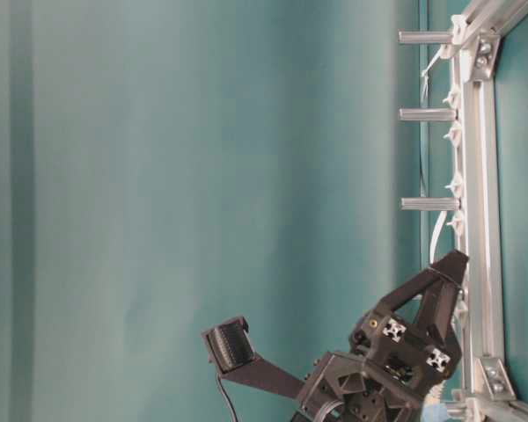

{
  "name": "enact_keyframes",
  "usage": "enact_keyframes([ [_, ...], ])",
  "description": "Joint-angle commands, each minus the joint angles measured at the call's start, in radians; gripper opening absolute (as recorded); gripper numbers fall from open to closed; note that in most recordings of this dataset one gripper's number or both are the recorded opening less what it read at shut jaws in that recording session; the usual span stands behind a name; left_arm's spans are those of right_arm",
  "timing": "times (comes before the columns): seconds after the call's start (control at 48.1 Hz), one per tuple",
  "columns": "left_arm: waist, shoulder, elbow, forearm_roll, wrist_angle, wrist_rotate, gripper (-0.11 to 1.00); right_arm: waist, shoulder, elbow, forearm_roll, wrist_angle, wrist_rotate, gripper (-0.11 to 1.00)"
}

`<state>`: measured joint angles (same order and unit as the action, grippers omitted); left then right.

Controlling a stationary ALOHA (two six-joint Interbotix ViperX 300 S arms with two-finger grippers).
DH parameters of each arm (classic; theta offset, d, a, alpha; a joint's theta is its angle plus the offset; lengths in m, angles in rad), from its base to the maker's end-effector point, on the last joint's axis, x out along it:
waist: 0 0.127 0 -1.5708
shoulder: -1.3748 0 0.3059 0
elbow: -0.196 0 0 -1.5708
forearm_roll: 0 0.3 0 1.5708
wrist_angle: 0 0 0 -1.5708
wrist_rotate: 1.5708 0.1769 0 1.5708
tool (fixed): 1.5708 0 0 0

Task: Insert the wire through the string loop located on the right side.
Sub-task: 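Push the plug through the black zip-tie loop with the right gripper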

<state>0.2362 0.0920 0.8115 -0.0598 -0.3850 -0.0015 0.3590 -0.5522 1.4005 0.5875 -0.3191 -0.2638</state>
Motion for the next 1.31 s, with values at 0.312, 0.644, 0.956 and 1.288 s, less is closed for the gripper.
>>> enact_keyframes([
  [0.312, 0.003, -0.011, -0.021, -0.002, -0.005, -0.005, 0.64, -0.015, 0.000, -0.015, -0.017, 0.011, -0.002, 0.12],
  [0.644, 0.002, -0.012, -0.026, 0.000, -0.005, -0.005, 0.64, -0.015, -0.002, -0.015, -0.017, 0.011, -0.002, 0.12],
  [0.956, 0.002, -0.011, -0.026, 0.000, -0.005, -0.005, 0.64, -0.018, 0.000, -0.029, -0.018, 0.011, -0.003, 0.12],
  [1.288, 0.002, -0.011, -0.032, 0.000, -0.005, -0.005, 0.64, -0.037, 0.020, -0.051, -0.018, 0.011, -0.003, 0.12],
])
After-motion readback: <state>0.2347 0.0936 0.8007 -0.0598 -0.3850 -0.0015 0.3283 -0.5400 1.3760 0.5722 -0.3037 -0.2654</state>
